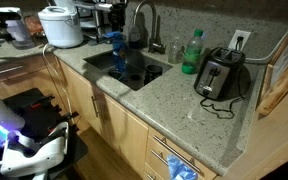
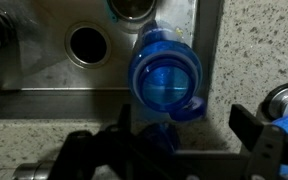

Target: Pick the blue bottle on the counter and put it in the sink

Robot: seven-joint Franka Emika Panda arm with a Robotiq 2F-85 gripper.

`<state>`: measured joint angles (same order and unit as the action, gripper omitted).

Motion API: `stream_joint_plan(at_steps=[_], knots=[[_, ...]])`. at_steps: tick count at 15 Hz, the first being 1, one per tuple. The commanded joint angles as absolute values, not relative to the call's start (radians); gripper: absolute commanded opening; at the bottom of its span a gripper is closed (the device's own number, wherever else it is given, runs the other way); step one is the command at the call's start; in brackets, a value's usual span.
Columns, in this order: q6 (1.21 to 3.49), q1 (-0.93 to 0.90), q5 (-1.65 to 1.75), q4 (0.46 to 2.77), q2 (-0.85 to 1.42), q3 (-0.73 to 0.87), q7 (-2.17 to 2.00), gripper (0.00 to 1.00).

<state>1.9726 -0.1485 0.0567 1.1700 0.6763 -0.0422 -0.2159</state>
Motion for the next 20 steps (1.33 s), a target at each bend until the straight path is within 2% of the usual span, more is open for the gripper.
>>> stream_joint_plan(at_steps=[1, 9, 20], knots=[[1.893, -0.171, 0.069, 1.266, 0.566, -0.032, -0.221, 1.0], [1.768, -0.249, 0.123, 1.426, 0.373, -0.066, -0.228, 1.0], [1.781, -0.28, 0.124, 1.681, 0.159, -0.128, -0.259, 1.0]])
